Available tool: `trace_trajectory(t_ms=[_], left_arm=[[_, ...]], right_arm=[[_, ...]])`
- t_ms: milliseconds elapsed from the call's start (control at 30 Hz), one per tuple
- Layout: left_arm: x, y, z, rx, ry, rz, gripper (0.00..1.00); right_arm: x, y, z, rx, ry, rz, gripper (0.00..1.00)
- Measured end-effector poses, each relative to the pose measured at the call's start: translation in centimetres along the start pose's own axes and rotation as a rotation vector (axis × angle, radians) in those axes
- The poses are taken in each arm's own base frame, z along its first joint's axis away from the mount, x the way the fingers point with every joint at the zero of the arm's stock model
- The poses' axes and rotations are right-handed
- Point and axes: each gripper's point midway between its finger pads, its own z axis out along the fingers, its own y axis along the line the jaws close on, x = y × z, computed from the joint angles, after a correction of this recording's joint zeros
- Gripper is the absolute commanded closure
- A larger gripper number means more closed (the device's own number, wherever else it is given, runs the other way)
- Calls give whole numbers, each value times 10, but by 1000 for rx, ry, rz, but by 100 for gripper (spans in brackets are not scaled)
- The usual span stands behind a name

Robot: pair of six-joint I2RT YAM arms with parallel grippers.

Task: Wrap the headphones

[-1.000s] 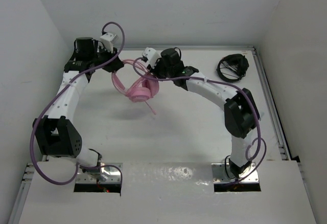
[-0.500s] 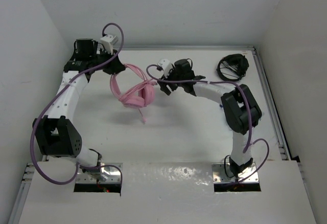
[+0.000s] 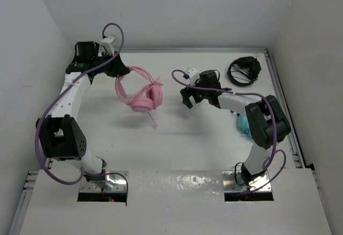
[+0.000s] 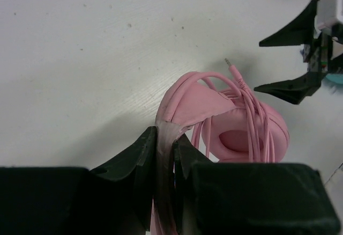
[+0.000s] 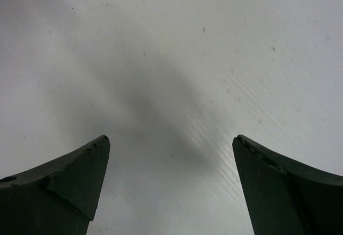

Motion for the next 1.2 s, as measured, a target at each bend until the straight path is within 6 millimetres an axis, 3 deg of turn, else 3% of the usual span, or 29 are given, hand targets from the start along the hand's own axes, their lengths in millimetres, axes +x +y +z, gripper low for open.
trace_trajectory(t_ms=[200,367,500,600,700,833,967,1100,1133,1167,1200], left_arm=[[-11,44,-7,-37,-79,-129,100],[-28,106,-28,-127,-228,-255,100],[-29,167,-37,-174,-329,-376,100],[-14,217,-37,-205,-379,-488,100],[19,266,-32,-255,-383,-605,100],[67,310,-21,-366,-335,-682,99],[92,325,-9,-417,-284,-689,69],[105,332,-7,-461,-251,-685,47],[106,334,-8,-477,-248,-682,38],[107,336,-10,-494,-245,-670,23],[108,339,-11,-508,-242,-659,20]], right_arm=[[2,-1,-16,45,-19,51,3],[0,2,-22,50,-47,74,3],[5,6,-23,41,-54,99,3],[4,9,-23,29,-57,116,3],[3,10,-23,21,-64,125,3],[3,12,-23,17,-64,134,3],[1,12,-24,17,-68,134,2],[-2,12,-27,18,-78,131,2],[-4,12,-28,18,-81,130,2],[-4,12,-28,18,-83,130,2],[-5,12,-28,17,-84,129,2]])
